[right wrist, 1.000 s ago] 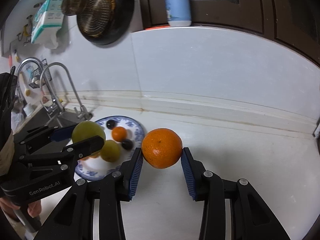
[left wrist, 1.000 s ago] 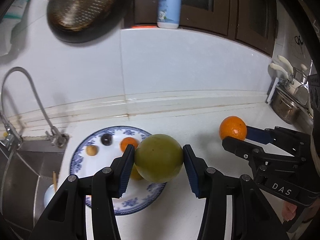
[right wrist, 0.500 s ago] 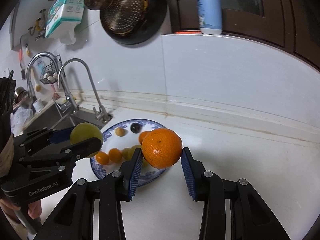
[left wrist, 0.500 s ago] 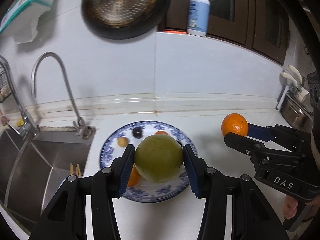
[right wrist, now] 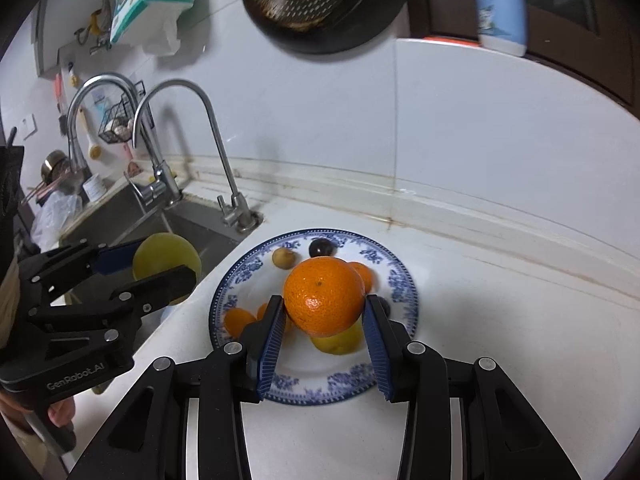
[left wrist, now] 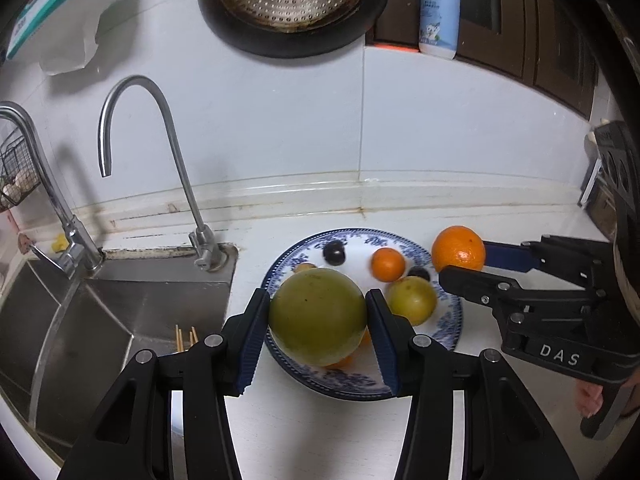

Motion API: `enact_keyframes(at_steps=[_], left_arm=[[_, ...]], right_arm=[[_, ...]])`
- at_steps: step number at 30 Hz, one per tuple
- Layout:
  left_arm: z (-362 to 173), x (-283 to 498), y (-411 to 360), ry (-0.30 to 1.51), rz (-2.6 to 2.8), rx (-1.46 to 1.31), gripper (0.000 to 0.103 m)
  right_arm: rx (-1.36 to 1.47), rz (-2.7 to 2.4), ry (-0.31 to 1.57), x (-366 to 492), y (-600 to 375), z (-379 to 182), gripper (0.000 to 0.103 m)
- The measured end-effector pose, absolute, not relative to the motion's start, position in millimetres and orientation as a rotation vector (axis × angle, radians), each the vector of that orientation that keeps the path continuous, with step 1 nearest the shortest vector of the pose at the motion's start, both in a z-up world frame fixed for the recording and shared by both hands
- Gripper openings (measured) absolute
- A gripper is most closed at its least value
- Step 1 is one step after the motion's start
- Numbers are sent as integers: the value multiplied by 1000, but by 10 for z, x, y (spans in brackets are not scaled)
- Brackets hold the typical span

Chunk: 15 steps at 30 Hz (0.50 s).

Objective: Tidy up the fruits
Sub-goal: 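Carry both fruits onto the plate and open both tools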

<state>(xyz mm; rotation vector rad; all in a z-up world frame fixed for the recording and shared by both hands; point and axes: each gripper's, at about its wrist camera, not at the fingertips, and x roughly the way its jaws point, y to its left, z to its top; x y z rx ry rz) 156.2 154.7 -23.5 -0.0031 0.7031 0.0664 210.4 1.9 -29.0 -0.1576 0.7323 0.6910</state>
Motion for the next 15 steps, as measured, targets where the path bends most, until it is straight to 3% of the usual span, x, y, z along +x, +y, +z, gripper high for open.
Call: enact_keyframes(at_steps=[15], left_arm=[[-639, 2058, 1796, 780, -18, 25, 48]], right_arm=[[-249, 730, 846, 2577, 464, -635, 41]])
